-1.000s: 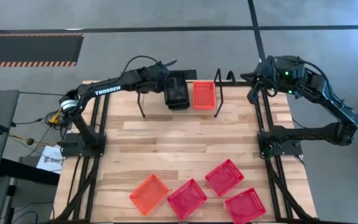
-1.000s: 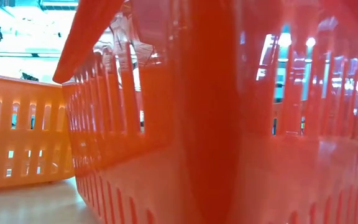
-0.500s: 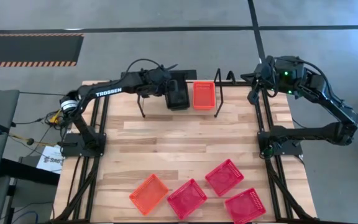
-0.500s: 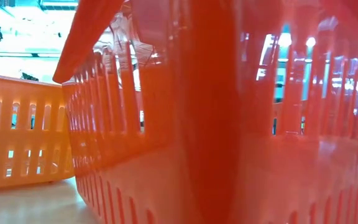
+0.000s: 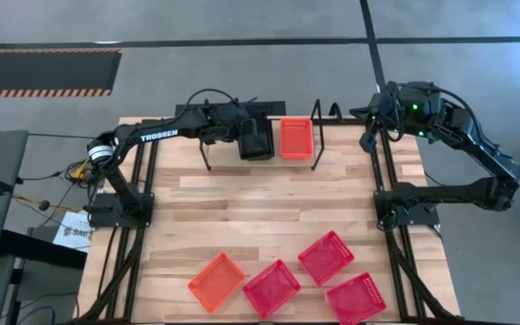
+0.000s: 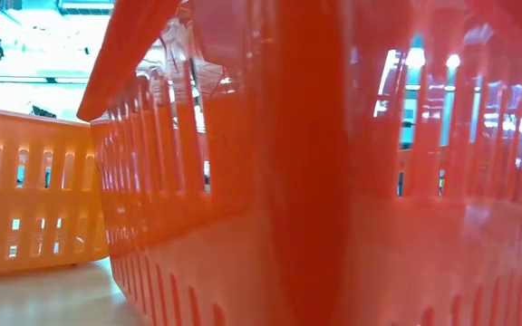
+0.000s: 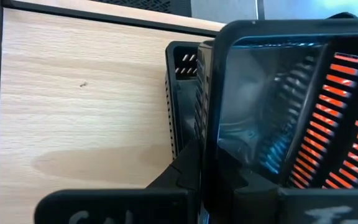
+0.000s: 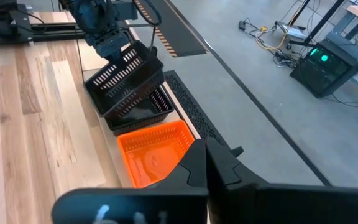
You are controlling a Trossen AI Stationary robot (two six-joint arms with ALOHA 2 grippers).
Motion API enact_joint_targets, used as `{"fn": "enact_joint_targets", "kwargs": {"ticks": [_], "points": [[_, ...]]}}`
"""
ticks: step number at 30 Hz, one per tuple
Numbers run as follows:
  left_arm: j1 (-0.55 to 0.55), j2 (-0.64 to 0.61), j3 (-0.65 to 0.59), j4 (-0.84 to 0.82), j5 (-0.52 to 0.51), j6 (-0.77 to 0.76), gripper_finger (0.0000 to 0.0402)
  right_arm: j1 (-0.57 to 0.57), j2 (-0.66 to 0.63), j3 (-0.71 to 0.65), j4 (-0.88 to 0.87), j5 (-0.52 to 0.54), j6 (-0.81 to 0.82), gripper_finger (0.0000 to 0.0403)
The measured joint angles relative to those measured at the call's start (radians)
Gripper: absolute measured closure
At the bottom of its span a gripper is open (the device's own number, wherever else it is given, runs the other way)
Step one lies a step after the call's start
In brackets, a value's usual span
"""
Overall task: Stack baskets on shelf by color
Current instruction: Stack the black bin on top of the black bin on the shelf
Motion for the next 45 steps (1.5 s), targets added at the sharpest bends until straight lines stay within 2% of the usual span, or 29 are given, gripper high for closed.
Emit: {"fn": "enact_joint_targets", "kwargs": {"ticks": [33,45], "points": [[0.009,0.0,0.0,0.003,0.029,0.085,0.0401,0.0,0.0,0.0,0.005,-0.001,0.001,0.0398],[0.009,0.0,-0.001,0.07,0.025,0.167,0.0399,0.0,0.0,0.0,0.005,-0.001,0.0,0.0399]]}}
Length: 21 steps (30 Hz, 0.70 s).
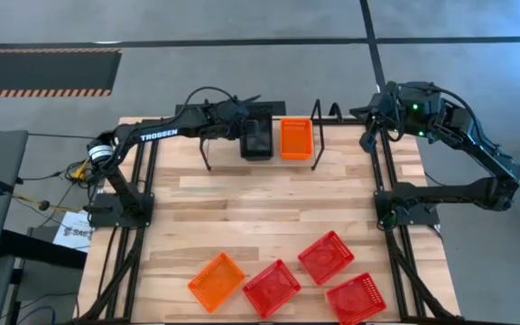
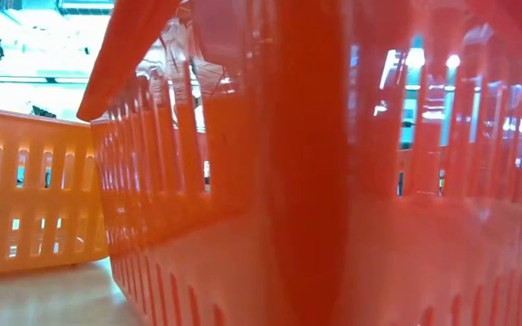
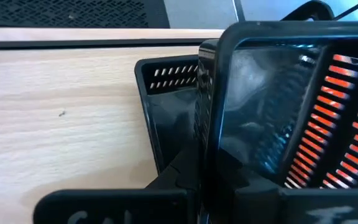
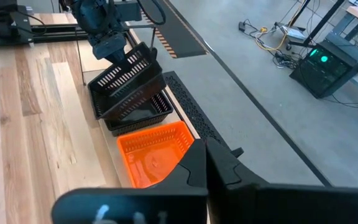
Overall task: Stack baskets on shelf by color
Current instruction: Stack the black bin on top of the black bin on the shelf, then put the top red bin on the shelf
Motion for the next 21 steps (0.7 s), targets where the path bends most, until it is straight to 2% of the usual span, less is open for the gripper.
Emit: {"fn": "enact_joint_targets", "kwargs": {"ticks": [5,15,21], "points": [[0.0,0.0,0.0,-0.001,0.01,0.034,0.0374,0.0,0.0,0.0,0.0,0.0,0.0,0.0399],[0.013,0.0,0.0,0.013,0.012,0.049,0.0289,0.0,0.0,0.0,-0.001,0.0,0.0,0.04],[0.022,-0.001,0.027,0.076,0.028,0.099,0.0272,0.0,0.0,0.0,-0.001,0.0,0.001,0.0399]]}}
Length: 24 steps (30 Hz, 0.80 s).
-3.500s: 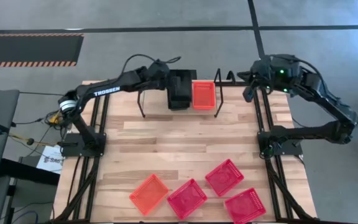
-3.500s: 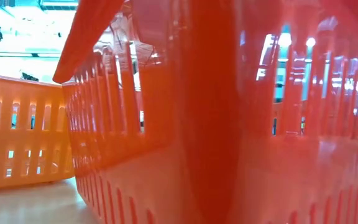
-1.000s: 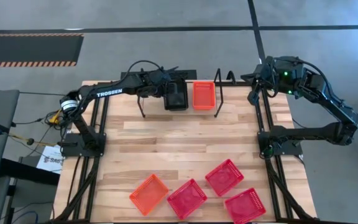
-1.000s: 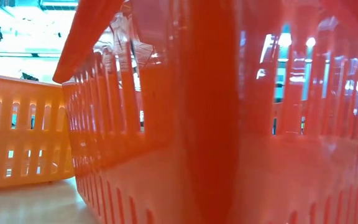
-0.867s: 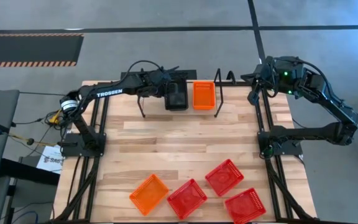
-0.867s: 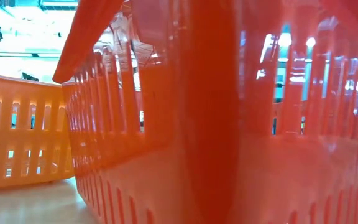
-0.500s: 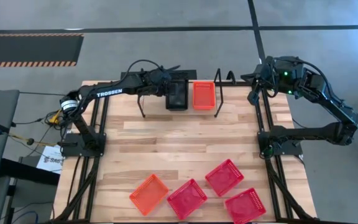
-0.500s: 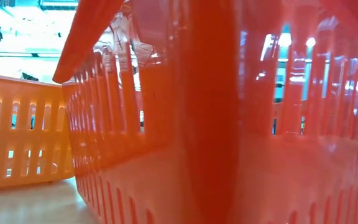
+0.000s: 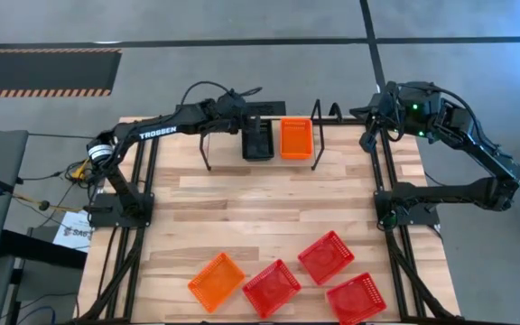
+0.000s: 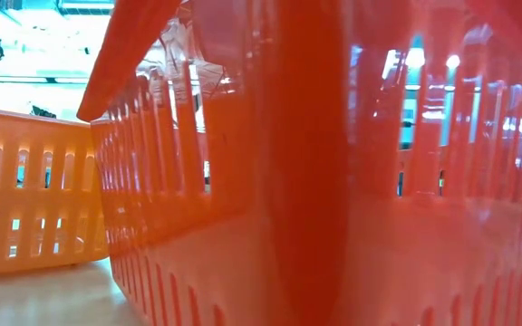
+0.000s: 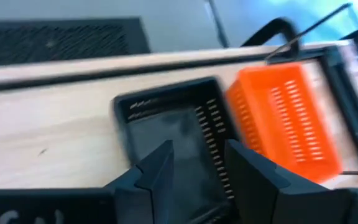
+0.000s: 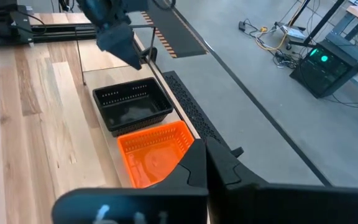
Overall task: Stack baskets on shelf by color
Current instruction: Put the top red bin on the shelf
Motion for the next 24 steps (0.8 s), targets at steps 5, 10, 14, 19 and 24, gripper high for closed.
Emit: {"fn": "enact_joint_targets", "kwargs": {"ticks": [5,10,14,19,24], "points": [[-0.004,-0.002,0.083,-0.008,0.046,0.072,0.0288,0.0,0.0,0.0,-0.004,0.0,0.039,0.0399],[-0.045,-0.002,0.221,-0.128,0.039,0.18,0.0348,0.0,0.007,0.0,-0.027,0.0,0.059,0.0383],[-0.118,-0.003,0.353,-0.366,-0.016,0.231,0.0395,0.0,0.016,0.0,-0.055,-0.001,0.056,0.0374],[-0.269,-0.004,0.469,-0.76,-0.182,0.114,0.0399,0.0,0.043,0.0,-0.07,-0.003,0.056,0.0375],[-0.439,-0.005,0.479,-1.043,-0.234,-0.177,0.0398,0.0,0.083,0.0,-0.075,-0.007,0.053,0.0383]]}}
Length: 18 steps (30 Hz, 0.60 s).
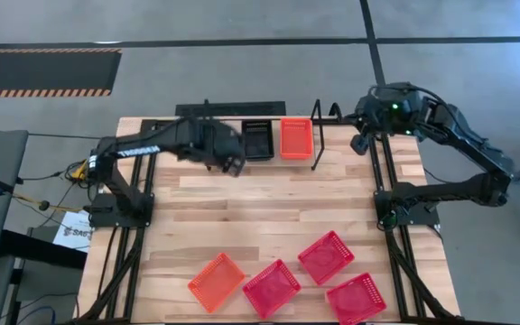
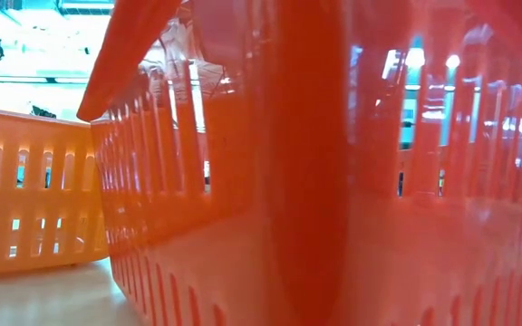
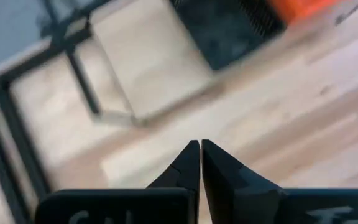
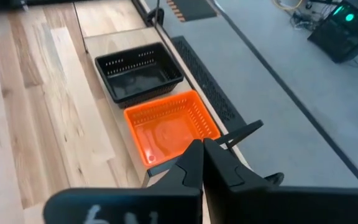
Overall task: Stack baskets on shelf by color
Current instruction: Put the top red bin on the shelf
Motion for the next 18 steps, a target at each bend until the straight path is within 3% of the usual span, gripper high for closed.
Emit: {"fn": "enact_joint_targets", "kwargs": {"ticks": [8,18], "points": [[-0.183,0.011,-0.052,0.012,0.007,-0.228,0.0397,0.006,0.096,0.0,-0.006,-0.009,0.0,0.0387],[-0.215,0.041,-0.098,0.033,0.007,-0.283,0.0397,0.07,0.154,0.0,-0.03,-0.01,-0.007,0.0375]]}}
